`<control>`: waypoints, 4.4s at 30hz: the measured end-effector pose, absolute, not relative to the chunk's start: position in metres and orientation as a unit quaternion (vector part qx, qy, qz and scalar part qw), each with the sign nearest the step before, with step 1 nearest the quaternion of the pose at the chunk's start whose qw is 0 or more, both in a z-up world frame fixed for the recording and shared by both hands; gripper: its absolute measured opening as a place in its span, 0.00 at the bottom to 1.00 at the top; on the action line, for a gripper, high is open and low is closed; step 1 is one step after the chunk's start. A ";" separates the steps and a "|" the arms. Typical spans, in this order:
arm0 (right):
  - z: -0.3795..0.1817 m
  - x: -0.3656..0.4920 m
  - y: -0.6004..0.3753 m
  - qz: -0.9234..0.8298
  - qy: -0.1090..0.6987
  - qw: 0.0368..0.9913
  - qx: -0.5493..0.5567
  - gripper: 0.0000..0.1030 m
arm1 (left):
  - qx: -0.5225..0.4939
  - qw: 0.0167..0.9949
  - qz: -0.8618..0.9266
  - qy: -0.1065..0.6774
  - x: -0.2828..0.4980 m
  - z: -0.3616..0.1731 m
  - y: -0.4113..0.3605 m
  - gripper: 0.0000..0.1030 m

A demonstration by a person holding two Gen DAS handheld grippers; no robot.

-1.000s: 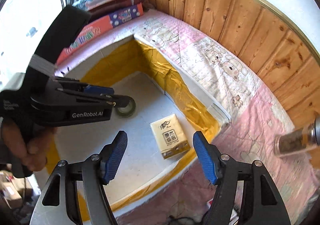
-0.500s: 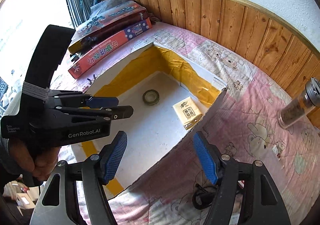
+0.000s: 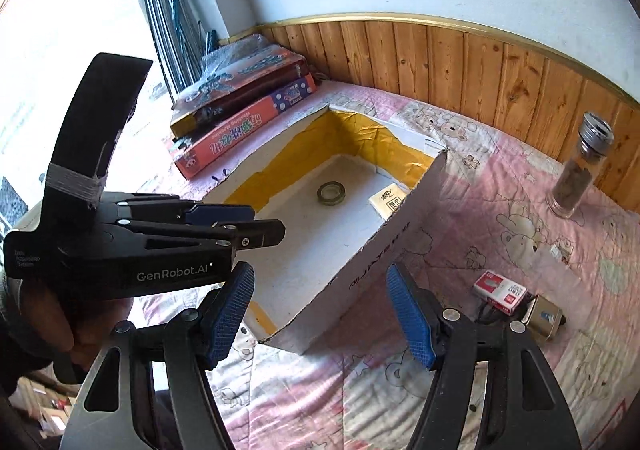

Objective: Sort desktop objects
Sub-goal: 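Move both tools back toward the remaining objects on the bedspread, then grasp the pink stapler with the left tool while the right tool grasps the white charger, then carry the stapler and charger over the white box with both tools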

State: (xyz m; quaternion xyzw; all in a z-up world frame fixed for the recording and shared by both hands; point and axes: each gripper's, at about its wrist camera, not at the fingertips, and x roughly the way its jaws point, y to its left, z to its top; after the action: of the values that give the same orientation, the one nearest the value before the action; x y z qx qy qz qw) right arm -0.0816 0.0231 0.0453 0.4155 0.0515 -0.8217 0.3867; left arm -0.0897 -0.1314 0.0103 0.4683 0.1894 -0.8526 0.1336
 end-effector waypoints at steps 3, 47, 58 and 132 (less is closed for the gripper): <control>0.044 -0.072 0.051 -0.831 0.004 0.377 0.410 0.68 | 0.463 0.123 -0.859 0.179 -0.082 0.012 -0.111 0.37; -0.141 -0.133 0.226 -0.846 0.059 0.193 0.493 0.47 | 0.573 -0.067 -0.815 0.056 -0.268 -0.143 0.063 0.39; -0.146 -0.129 0.247 -0.861 -0.008 0.184 0.475 0.46 | 0.569 -0.027 -0.817 0.092 -0.276 -0.151 0.062 0.25; 0.068 -0.160 -0.025 -0.782 0.100 0.411 0.458 0.46 | 0.483 0.170 -0.786 0.345 -0.097 -0.008 -0.203 0.25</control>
State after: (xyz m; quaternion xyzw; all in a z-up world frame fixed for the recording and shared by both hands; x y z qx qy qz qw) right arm -0.1603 -0.0253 0.0678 0.4582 0.0997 -0.7816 0.4115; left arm -0.0965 -0.2030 -0.0078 0.4834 0.3455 -0.7861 0.1701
